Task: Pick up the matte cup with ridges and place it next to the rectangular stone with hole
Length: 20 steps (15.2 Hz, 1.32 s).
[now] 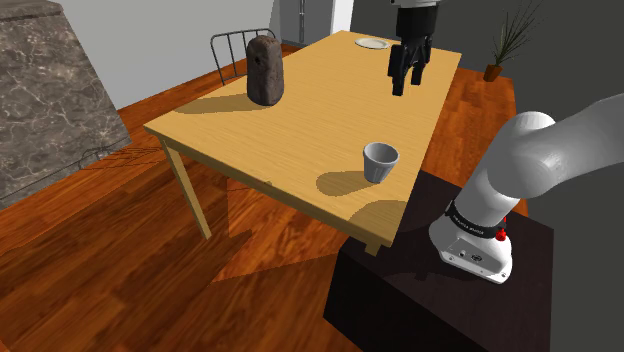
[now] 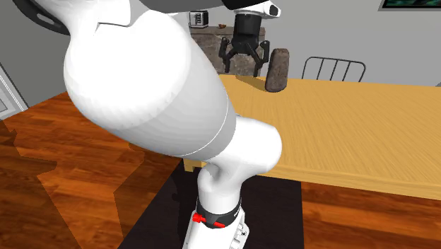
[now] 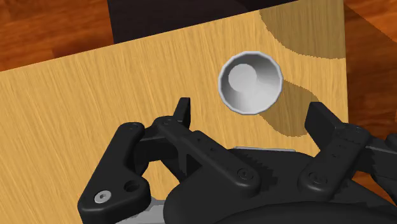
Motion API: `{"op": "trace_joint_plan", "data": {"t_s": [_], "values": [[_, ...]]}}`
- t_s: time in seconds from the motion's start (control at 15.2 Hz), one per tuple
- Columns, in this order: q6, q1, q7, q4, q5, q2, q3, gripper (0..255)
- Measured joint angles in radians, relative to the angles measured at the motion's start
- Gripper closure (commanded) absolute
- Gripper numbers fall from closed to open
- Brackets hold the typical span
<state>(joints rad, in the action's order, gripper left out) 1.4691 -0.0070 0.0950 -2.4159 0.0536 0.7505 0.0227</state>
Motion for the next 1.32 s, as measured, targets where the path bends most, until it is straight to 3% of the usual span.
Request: {"op": "trace_joint_plan", "data": {"t_s": [0.26, 0.79, 0.99, 1.32], "values": [[0.079, -0.002, -0.039, -0.100, 0.005, 0.044, -0.030, 0], [0.420, -0.003, -0.197, -0.403, 0.037, 0.084, -0.147, 0], [0.524, 0.002, -0.243, -0.451, 0.049, 0.046, -0.179, 0], [0.612, 0.011, -0.254, -0.509, 0.060, 0.021, -0.181, 0]]}}
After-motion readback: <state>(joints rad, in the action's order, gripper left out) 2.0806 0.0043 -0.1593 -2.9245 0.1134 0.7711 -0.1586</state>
